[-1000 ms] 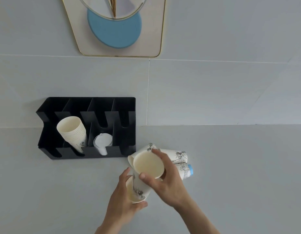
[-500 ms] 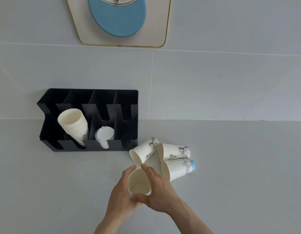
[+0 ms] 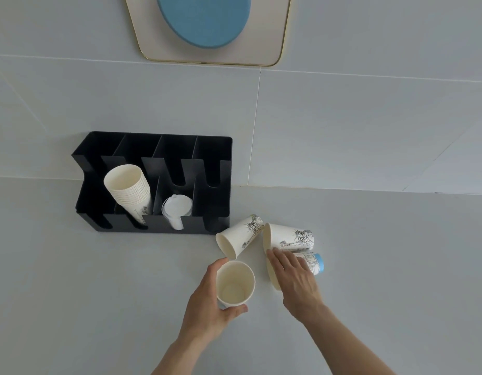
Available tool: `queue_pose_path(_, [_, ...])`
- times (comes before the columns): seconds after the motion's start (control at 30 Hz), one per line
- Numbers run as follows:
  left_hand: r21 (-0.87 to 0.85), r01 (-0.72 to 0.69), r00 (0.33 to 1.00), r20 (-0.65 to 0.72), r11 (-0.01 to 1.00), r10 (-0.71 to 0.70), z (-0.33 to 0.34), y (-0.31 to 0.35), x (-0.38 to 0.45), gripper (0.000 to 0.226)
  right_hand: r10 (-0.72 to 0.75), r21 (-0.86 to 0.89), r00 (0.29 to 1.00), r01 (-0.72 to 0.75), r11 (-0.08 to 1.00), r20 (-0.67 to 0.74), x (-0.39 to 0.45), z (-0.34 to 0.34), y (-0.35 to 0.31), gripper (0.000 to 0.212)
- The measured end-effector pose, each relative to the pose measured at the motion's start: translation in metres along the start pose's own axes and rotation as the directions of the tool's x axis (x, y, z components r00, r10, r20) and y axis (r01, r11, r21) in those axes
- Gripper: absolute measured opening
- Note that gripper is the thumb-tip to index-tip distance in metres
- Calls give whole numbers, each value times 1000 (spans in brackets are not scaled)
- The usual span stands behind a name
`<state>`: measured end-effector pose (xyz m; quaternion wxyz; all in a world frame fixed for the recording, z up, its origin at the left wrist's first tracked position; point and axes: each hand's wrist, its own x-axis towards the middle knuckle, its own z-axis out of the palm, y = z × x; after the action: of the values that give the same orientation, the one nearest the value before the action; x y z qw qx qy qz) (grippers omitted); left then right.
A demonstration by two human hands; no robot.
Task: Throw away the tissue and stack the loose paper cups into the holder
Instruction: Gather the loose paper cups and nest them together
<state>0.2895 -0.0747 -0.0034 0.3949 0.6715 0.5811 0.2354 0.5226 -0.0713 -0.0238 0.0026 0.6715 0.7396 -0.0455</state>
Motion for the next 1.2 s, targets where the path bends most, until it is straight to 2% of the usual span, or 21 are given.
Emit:
queue_pose_path(0.07, [-3, 0, 1000, -3, 1000, 0, 0, 1, 0, 101, -12, -27, 1000, 11, 1000, -8, -1, -1, -2, 113])
queue_pose_path(0.13, [-10, 4, 1000, -8, 1000, -5, 0, 0, 0, 101, 0, 20, 999, 0, 1000, -32, -1, -7, -2, 107])
queue_pose_path(0.2, [-9, 1, 1000, -10, 1000, -1, 0, -2, 1, 100, 46, 102, 996, -38, 994, -76, 0, -21, -1, 101])
queue_pose_path(0.27, [-9, 0, 1000, -7, 1000, 0, 1, -3, 0, 100, 139, 257, 976, -93, 962, -168, 0, -46, -2, 95])
queue_pose_path(0.33, [-14, -2, 1000, -9, 1000, 2, 2, -3, 1, 100, 279, 512, 926, -115, 851, -255, -1, -77, -6, 93])
queue_pose_path(0.4, [-24, 0, 1000, -14, 1000, 0, 3, -4, 1, 100, 363, 746, 898, -62, 663, -248, -4, -107, -14, 93])
queue_pose_path(0.47, [-36, 3, 1000, -16, 999, -3, 4, -4, 1, 99, 346, 859, 914, 3, 512, -210, -7, -125, -25, 94])
queue_pose_path(0.5, [-37, 4, 1000, -12, 999, -4, 5, -3, 1, 99, 318, 881, 928, 22, 473, -194, -8, -127, -32, 95])
queue_pose_path(0.57, [-35, 4, 1000, -3, 999, -4, 4, -3, 2, 98, 245, 863, 950, 46, 503, -193, -10, -120, -46, 96])
queue_pose_path(0.67, [-48, 10, 1000, -2, 999, -10, 5, -3, 3, 93, 112, 767, 974, 80, 636, -195, -13, -95, -63, 94])
queue_pose_path(0.8, [-59, 22, 999, -36, 998, -25, 7, 1, 3, 89, -46, 639, 996, 81, 765, -71, -21, -59, -69, 101])
queue_pose_path(0.93, [-63, 15, 998, -52, 998, -18, 9, 0, 0, 111, -35, 630, 998, 57, 775, -47, -20, -44, -64, 95])
queue_pose_path(1.13, [-62, 14, 998, -65, 998, -18, 10, -1, -1, 103, -63, 619, 998, 54, 784, -6, -14, -44, -58, 92])
queue_pose_path(1.2, [-75, 21, 998, -59, 997, -26, 9, -1, -1, 103, -2, 647, 1000, 14, 762, -19, -9, -49, -49, 83])
